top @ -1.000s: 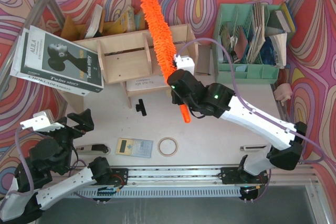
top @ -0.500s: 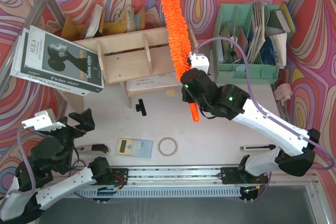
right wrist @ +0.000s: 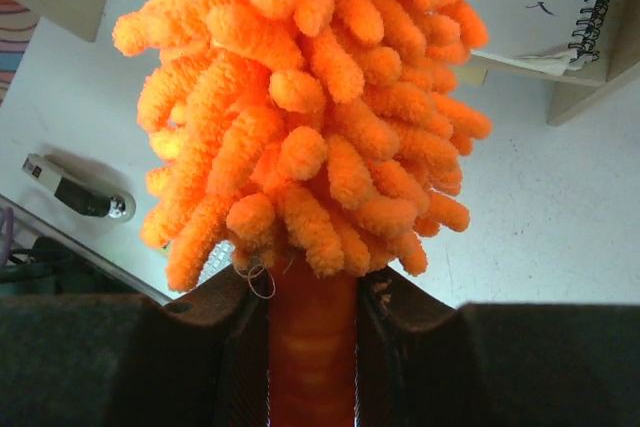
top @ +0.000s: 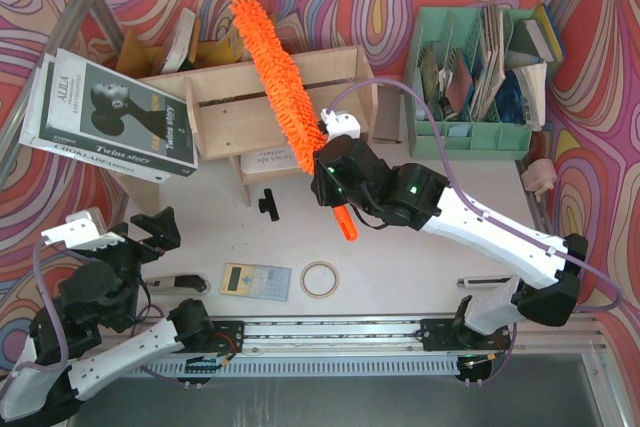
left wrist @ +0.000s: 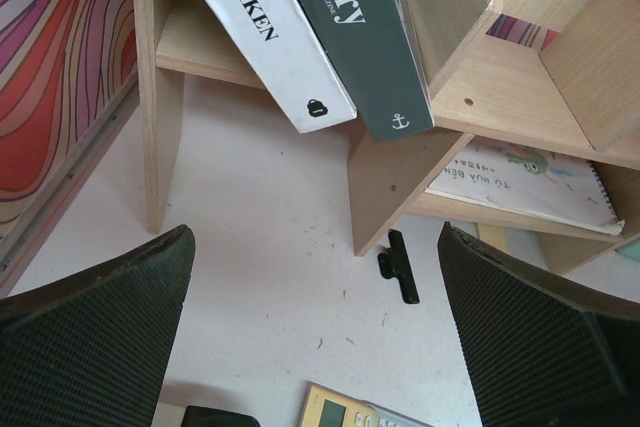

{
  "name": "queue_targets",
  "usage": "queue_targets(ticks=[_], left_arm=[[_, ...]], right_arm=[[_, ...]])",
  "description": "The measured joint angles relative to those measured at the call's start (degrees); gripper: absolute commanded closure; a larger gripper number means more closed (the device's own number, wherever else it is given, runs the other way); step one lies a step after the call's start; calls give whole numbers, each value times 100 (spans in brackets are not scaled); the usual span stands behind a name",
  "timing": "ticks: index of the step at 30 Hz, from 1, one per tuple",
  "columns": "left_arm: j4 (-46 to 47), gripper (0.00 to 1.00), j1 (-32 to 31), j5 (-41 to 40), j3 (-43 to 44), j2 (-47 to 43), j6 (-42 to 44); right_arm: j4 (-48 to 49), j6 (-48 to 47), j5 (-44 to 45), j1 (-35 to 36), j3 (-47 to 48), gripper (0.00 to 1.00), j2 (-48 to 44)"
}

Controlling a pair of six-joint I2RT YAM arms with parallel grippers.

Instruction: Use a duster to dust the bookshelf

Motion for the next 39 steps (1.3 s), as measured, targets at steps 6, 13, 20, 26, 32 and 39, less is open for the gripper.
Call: queue_targets(ticks=[6, 13, 20, 26, 32, 39], left_arm=[[-2, 1, 0, -42, -2, 15, 0], [-2, 1, 0, -55, -2, 37, 0], [0, 1, 0, -61, -9, 37, 0], [2, 1, 0, -61, -11, 37, 0], [2, 1, 0, -61, -11, 37, 0], [2, 2, 0, -61, -11, 37, 0]], right_arm=[[-76, -107, 280, 4, -7, 100, 11], [-330, -210, 752, -166, -57, 100, -90], [-614, -271, 1102, -369, -55, 100, -313], [-933, -275, 1248, -605, -57, 100, -389], [-1075, -271, 1283, -833, -90, 100, -485], [-1158, -267, 1287, -896, -96, 100, -616]])
